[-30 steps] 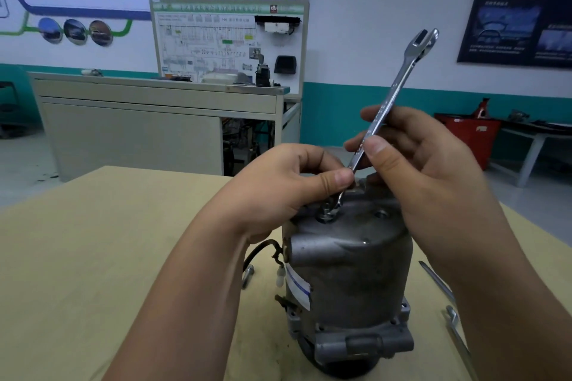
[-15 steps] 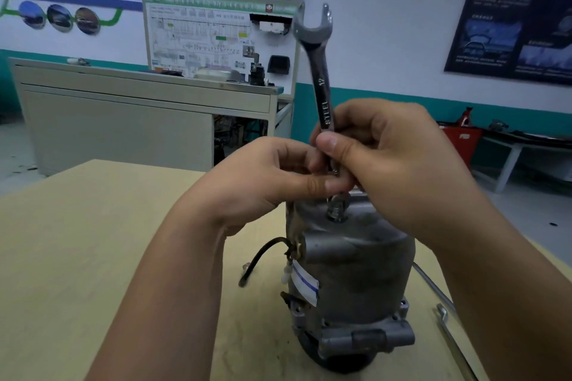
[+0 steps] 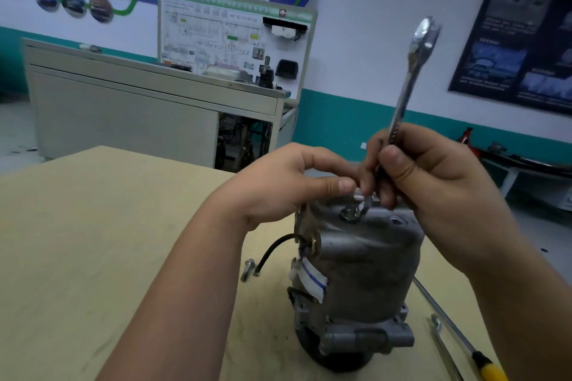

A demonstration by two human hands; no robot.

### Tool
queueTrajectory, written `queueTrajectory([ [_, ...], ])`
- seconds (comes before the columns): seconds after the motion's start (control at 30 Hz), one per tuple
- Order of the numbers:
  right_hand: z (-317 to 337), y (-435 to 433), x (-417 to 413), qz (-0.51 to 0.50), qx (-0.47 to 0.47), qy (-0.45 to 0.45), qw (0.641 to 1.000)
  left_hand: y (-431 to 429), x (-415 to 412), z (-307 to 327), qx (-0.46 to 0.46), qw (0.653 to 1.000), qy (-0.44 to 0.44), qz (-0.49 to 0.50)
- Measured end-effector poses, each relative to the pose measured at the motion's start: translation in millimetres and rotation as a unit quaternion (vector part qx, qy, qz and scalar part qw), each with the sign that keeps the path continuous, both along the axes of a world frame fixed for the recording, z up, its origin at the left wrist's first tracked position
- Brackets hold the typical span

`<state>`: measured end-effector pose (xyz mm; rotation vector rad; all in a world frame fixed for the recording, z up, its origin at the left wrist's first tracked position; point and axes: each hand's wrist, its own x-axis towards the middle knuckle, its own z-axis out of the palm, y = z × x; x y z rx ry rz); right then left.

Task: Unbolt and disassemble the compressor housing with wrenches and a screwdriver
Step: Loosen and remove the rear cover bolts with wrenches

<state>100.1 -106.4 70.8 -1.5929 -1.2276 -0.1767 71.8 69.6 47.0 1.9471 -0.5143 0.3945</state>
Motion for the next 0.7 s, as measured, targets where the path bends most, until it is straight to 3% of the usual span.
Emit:
queueTrajectory([
  [0.37, 2, 0, 1, 0.019, 0.034, -0.009, 0.999, -5, 10, -11, -0.010, 0.996, 0.090, -0.013],
  [0.53, 2, -5, 4, 0.037, 0.129, -0.016, 0.991, -20, 11, -10, 0.008, 0.998, 0.060, 0.009],
  [0.7, -4, -19, 12, -0.030, 0.245, -0.067, 0.967, -42, 21, -12, 0.064, 0.996, 0.040, 0.057],
])
